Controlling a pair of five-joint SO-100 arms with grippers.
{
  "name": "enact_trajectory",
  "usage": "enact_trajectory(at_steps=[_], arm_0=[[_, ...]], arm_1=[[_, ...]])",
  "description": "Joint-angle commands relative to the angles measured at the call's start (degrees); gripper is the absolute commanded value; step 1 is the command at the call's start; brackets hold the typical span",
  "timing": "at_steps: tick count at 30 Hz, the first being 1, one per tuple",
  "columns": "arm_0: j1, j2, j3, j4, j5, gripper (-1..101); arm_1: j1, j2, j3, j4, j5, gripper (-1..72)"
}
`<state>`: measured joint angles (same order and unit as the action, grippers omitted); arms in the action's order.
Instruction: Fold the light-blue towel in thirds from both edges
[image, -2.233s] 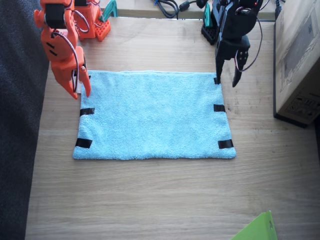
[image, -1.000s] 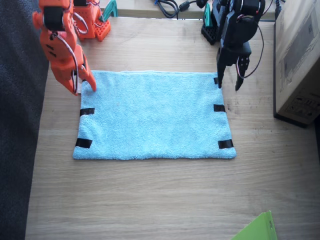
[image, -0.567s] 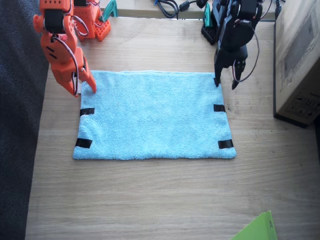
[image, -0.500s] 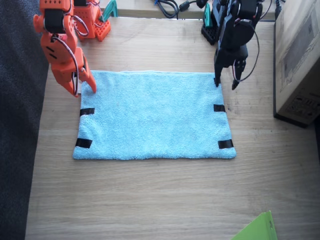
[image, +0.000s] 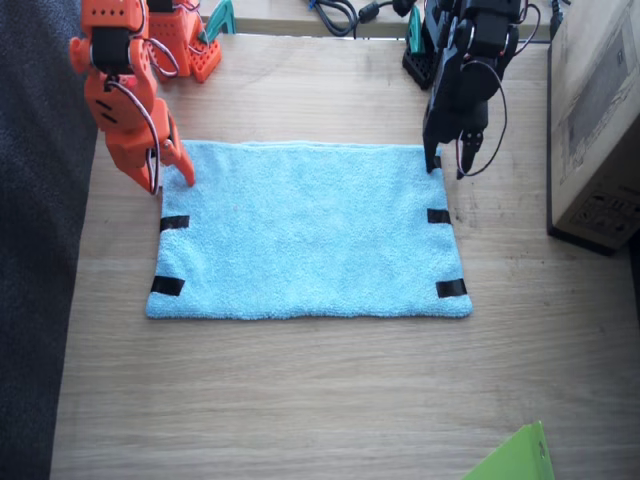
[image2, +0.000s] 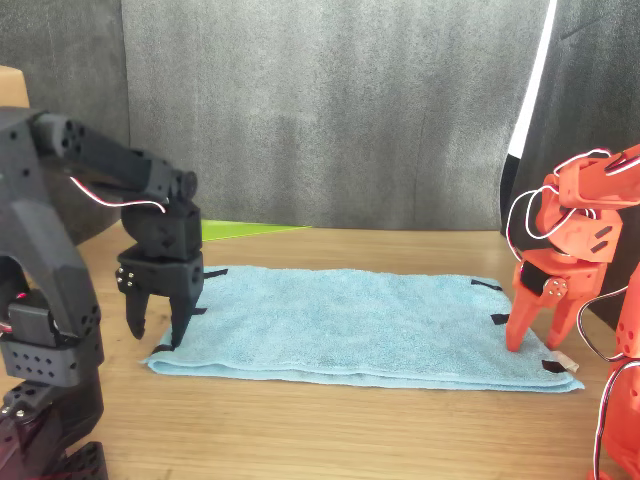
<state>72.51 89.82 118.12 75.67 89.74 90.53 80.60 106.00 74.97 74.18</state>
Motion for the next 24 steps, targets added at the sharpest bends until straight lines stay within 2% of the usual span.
enact_trajectory(at_steps=[1, 24], arm_0=[[0.4, 0.0, -1.9, 1.1, 0.8, 25], [1.1, -1.0, -2.4, 1.5, 0.0, 22]], arm_1=[[0.2, 0.4, -1.3, 0.4, 0.0, 29.6], [-1.3, -3.3, -1.3, 1.0, -2.5, 28.2]])
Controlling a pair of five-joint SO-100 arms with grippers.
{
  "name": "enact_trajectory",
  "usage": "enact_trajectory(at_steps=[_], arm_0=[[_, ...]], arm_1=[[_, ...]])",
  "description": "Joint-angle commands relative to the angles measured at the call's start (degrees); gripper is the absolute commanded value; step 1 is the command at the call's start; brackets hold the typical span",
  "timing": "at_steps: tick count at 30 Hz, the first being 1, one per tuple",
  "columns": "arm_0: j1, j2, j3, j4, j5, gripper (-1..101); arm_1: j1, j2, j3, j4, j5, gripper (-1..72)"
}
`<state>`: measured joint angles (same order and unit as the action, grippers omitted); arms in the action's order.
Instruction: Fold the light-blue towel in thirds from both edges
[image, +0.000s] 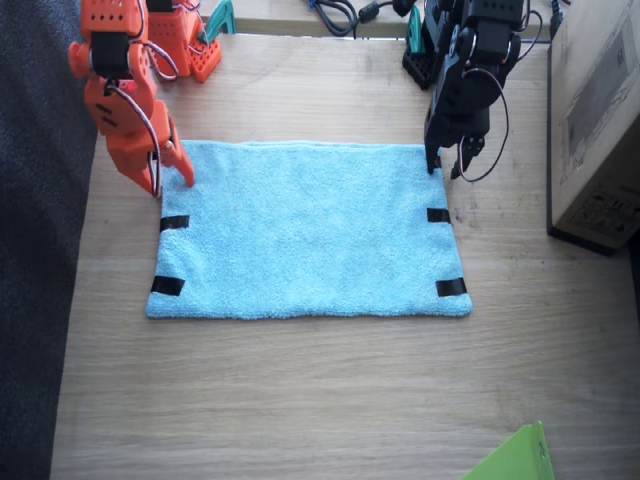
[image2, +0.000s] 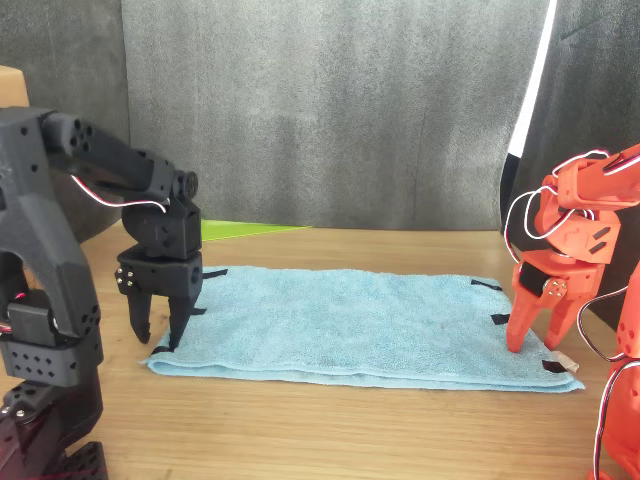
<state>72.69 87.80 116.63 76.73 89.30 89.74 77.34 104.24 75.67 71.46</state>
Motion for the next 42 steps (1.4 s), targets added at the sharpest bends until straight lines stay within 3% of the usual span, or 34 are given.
enact_trajectory(at_steps=[1, 4, 6, 7, 8, 10, 21, 33, 42], arm_0=[[0.9, 1.1, -0.9, 0.4, 0.4, 22], [0.9, 1.1, -0.9, 0.4, 0.3, 17], [0.9, 1.1, -0.9, 0.4, 0.4, 11], [0.9, 1.1, -0.9, 0.4, 0.4, 8], [0.9, 1.1, -0.9, 0.4, 0.3, 4], [0.8, 0.9, -1.0, 0.4, 0.5, 0], [1.7, 3.0, 0.3, 0.0, 1.1, 0], [1.3, 7.8, -2.4, 3.6, 2.7, 0], [-0.9, 9.1, -6.0, 6.8, 2.7, 0]], arm_1=[[-0.5, -0.1, 0.7, 0.3, 0.2, 27.8], [-0.6, -0.4, 1.0, 0.2, -0.2, 23.0], [-0.7, -0.7, 0.9, 0.2, 0.1, 10.9], [-0.8, -0.8, 0.7, 0.2, 0.4, 1.1], [-0.8, -1.0, 0.7, 0.3, 0.4, 0.1], [-0.8, -1.0, 0.8, 0.3, 0.1, 0.1], [1.1, 1.0, 1.1, 1.0, -0.5, 0.1], [1.8, 7.3, -4.7, 9.5, -2.8, 0.1], [6.3, 9.5, -4.9, 11.4, -2.2, 0.1]])
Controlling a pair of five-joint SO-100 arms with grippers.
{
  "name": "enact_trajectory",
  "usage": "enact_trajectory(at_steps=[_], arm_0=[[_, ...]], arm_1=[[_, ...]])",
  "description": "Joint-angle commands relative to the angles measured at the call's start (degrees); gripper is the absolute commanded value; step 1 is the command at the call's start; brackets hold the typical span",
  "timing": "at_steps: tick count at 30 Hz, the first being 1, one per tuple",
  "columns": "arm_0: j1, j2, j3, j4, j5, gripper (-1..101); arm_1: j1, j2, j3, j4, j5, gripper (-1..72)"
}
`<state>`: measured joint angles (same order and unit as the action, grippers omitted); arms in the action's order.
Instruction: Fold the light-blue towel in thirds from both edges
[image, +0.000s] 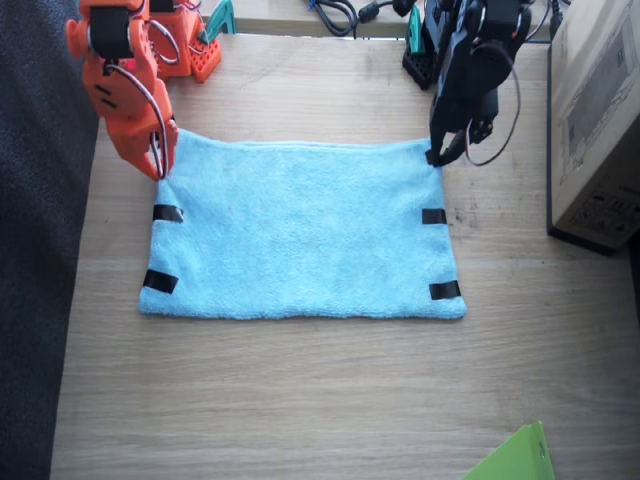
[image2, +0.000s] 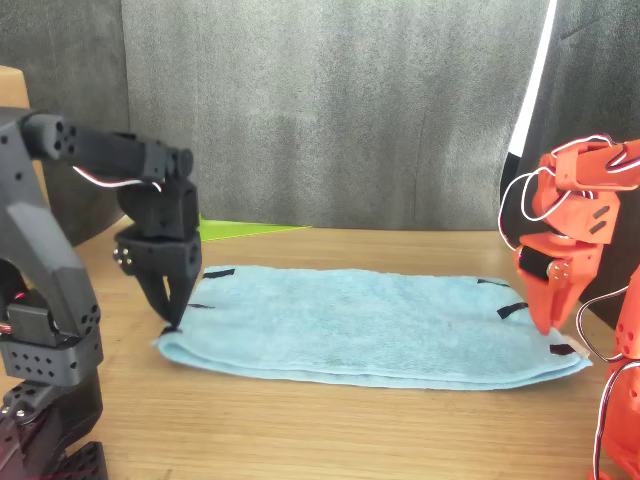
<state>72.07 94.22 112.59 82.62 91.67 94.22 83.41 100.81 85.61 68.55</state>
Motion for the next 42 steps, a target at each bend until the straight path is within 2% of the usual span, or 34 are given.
enact_trajectory(at_steps=[1, 20, 31, 42], arm_0=[[-0.4, 2.5, -2.2, 1.1, 0.4, 0], [-11.6, -1.7, -12.9, 7.4, 2.1, 0], [-15.8, -8.0, -20.9, 9.8, 3.3, 0], [-21.8, -14.7, -29.5, 12.6, 3.3, 0]], arm_1=[[2.4, 3.5, -1.6, 1.6, 0.7, 0.1], [12.9, 1.2, -12.4, 9.7, 3.3, 0.1], [19.6, -5.7, -25.2, 16.0, 5.9, 0.1], [24.3, -11.8, -31.3, 17.1, 7.3, 0.1]])
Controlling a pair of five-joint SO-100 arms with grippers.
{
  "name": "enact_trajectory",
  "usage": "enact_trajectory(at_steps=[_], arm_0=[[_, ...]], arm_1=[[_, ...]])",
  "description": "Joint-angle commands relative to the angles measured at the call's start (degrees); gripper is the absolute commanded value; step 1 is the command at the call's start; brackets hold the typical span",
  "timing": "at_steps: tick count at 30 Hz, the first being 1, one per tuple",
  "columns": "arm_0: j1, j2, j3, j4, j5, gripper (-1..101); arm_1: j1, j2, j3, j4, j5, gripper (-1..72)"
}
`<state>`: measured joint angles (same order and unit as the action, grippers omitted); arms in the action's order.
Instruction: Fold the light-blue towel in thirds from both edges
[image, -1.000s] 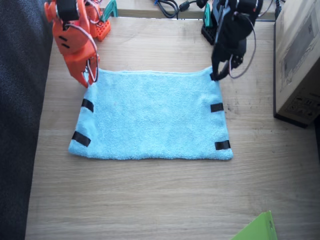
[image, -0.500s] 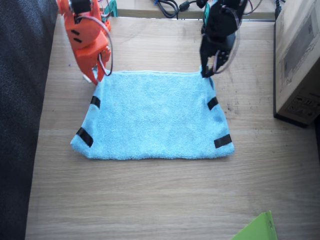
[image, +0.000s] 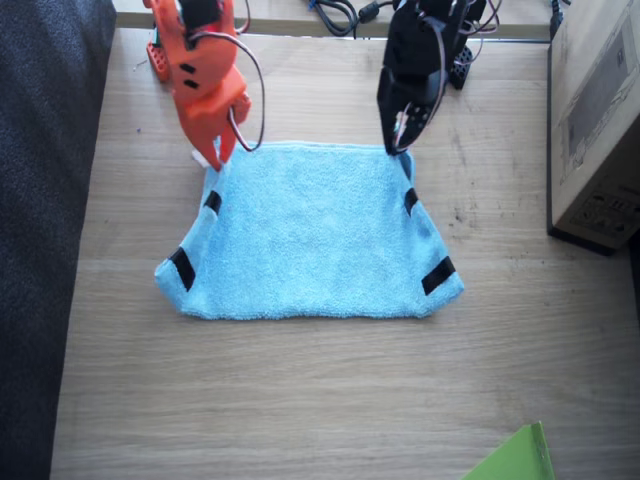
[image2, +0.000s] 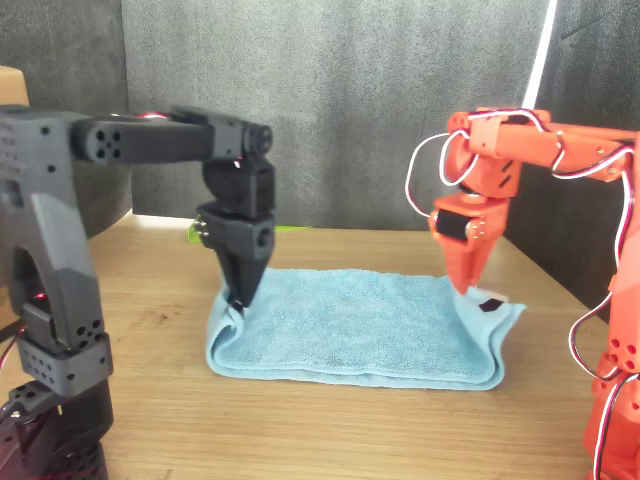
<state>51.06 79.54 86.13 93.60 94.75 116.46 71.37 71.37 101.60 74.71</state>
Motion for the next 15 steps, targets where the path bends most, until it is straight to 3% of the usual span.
enact_trajectory(at_steps=[1, 15], arm_0=[[-1.4, -0.6, -4.0, 2.0, 0.2, 0], [-6.4, -7.5, -16.1, 6.4, 0.4, 0]], arm_1=[[2.7, -0.3, -2.4, 1.2, 1.3, 0.1], [9.1, -11.8, -22.2, 9.7, 3.4, 0.1]])
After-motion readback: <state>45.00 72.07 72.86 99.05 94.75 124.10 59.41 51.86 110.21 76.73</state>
